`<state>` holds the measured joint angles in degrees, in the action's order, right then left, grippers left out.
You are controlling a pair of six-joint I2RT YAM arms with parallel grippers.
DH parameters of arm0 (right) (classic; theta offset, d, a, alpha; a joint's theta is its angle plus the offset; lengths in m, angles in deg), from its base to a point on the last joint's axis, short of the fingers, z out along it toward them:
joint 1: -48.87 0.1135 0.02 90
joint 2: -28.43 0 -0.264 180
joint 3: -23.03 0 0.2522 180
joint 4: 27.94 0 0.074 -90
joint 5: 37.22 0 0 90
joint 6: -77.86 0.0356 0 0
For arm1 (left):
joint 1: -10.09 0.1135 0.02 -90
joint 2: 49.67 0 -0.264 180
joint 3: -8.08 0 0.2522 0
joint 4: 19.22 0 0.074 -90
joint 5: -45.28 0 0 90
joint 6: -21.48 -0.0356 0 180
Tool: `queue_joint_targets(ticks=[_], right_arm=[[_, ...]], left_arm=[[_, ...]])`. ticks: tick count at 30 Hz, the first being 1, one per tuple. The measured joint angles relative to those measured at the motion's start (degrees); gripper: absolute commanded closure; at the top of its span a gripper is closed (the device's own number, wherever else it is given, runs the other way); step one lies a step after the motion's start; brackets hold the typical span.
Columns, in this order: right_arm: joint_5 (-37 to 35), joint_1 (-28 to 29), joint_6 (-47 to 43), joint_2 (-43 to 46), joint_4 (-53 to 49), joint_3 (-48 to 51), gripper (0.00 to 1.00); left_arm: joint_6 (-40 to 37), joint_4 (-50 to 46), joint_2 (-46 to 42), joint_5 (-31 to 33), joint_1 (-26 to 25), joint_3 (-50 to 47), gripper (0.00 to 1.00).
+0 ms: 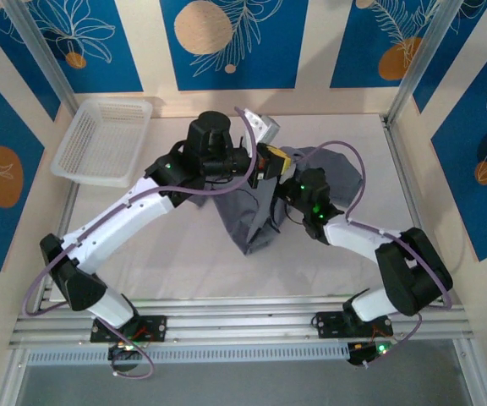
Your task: Fold the inside-out t-shirt
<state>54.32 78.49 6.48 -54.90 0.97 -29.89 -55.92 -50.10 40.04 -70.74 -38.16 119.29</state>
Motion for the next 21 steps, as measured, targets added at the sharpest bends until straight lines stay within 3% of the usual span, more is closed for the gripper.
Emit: queue_joint_targets(ticks=[5, 9, 12, 14, 19, 21], right_arm=[[-6.4, 7.8, -0.6, -2.0, 2.0, 5.5, 1.0], [-10.0, 15.9, -8.0, -2.0, 3.6, 8.8, 1.0], [-11.1, 18.0, -13.4, -1.3, 3.4, 8.7, 1.0], [-10.5, 16.7, -13.9, -0.8, 0.8, 7.1, 1.0], [0.1, 3.3, -2.7, -5.4, -4.9, -2.2, 1.0], [2.2, 0.6, 0.8, -8.8, -6.0, -3.6, 1.0]], left_arm=[[2.9, -1.0, 4.4, 2.6, 0.0, 8.1, 1.0], [4.2, -2.3, 8.4, 6.6, 0.0, 14.4, 1.0], [5.4, -2.4, 9.9, 7.2, 0.0, 16.0, 1.0], [6.3, -2.1, 10.3, 6.6, 0.0, 16.2, 1.0], [6.9, -1.3, 10.6, 4.4, -0.7, 16.7, 1.0], [6.3, -0.9, 10.4, 4.4, -1.3, 16.9, 1.0]])
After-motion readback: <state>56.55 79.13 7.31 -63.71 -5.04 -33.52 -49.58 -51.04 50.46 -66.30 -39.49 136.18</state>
